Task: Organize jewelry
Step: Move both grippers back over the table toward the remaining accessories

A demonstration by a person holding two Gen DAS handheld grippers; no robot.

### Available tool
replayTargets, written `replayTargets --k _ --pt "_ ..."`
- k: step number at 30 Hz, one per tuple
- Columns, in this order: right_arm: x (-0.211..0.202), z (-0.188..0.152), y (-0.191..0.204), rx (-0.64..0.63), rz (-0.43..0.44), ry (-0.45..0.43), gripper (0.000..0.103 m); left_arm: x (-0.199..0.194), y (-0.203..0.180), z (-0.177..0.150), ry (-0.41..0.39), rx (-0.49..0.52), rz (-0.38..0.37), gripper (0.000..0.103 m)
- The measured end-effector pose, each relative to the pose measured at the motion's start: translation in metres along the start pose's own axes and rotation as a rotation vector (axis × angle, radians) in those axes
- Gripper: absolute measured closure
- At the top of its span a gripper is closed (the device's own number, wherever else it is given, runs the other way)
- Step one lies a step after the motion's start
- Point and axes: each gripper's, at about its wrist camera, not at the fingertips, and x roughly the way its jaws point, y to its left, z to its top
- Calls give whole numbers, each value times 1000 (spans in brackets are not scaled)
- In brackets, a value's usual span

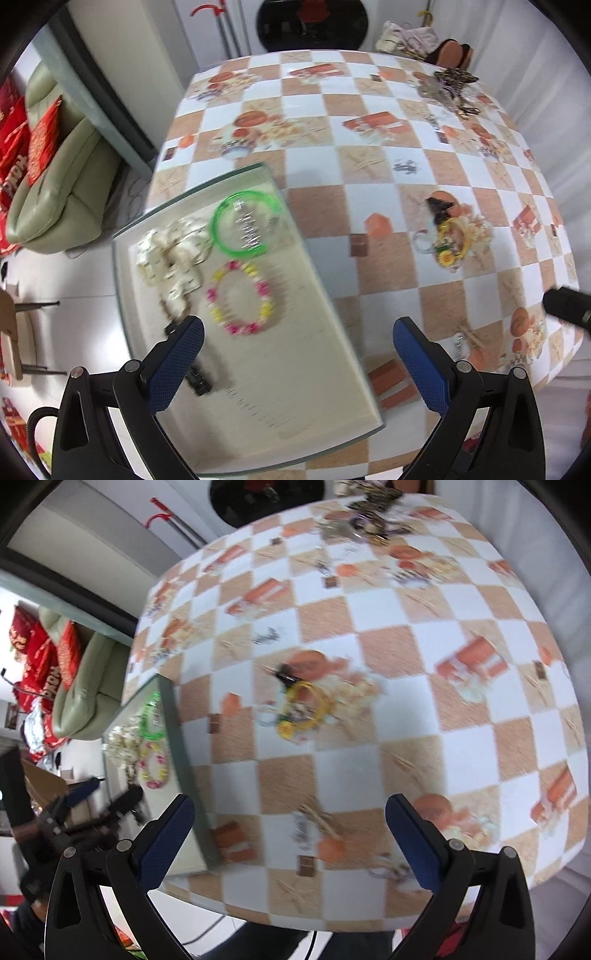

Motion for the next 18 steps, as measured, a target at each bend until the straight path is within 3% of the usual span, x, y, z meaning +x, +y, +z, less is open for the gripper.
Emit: replayTargets --k 8,18 --pt "11 -19 -29 7 -68 42 0 11 -33 28 16 30 -77 0" --pt "35 -37 -30 -79 -107 65 1 42 -60 62 63 11 -154 0"
